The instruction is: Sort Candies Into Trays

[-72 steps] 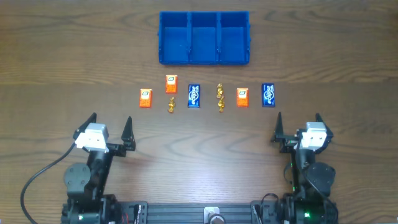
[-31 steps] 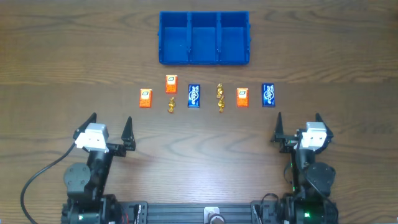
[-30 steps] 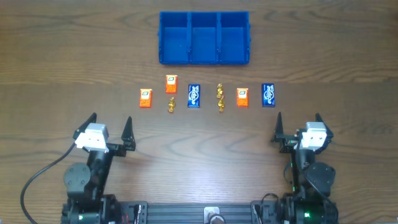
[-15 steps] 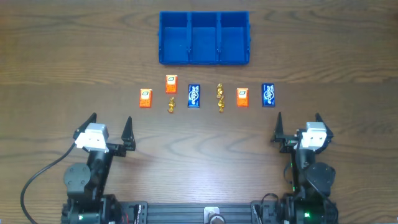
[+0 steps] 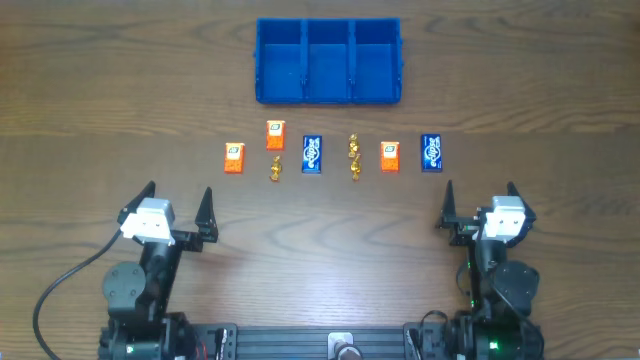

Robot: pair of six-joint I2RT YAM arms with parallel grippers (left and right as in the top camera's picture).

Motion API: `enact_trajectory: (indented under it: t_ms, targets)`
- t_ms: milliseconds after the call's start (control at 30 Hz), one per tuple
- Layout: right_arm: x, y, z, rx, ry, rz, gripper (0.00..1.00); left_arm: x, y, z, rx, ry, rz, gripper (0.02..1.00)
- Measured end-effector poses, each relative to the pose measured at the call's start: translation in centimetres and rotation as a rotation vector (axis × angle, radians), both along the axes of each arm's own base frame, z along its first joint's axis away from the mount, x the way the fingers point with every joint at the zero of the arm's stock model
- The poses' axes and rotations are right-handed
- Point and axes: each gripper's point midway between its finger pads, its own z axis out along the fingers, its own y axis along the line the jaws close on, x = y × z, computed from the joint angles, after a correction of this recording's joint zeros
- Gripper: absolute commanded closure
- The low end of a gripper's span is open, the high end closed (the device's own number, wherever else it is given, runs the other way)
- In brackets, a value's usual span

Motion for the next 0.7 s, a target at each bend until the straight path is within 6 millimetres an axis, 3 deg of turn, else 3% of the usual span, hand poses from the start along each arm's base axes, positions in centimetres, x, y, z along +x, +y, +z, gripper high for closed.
enact_trajectory:
  t_ms: [333, 433, 567, 633, 700]
  targets:
    - [0.0, 0.0, 0.0, 0.0, 0.0, 0.0, 0.001, 0.2, -0.3, -0.4, -0.028, 0.075, -0.009, 0.018]
    - [0.0, 0.0, 0.0, 0.0, 0.0, 0.0, 0.001, 0.7, -1.0, 2.3, -0.033, 0.151, -0.036, 0.018]
    - [0.0, 0.0, 0.0, 0.0, 0.001, 0.0, 0.001, 2.5, -1.7, 9.2, -0.026, 0.233, -0.05, 0.02]
    - [0.0, 0.0, 0.0, 0.0, 0.0, 0.0, 0.001, 3.8, -1.8, 10.9, -0.014, 0.338, -0.041, 0.023]
    - [0.0, 0.0, 0.0, 0.0, 0.0, 0.0, 0.001, 5.5, -2.2, 10.9, 0.006, 0.464, -0.034, 0.02]
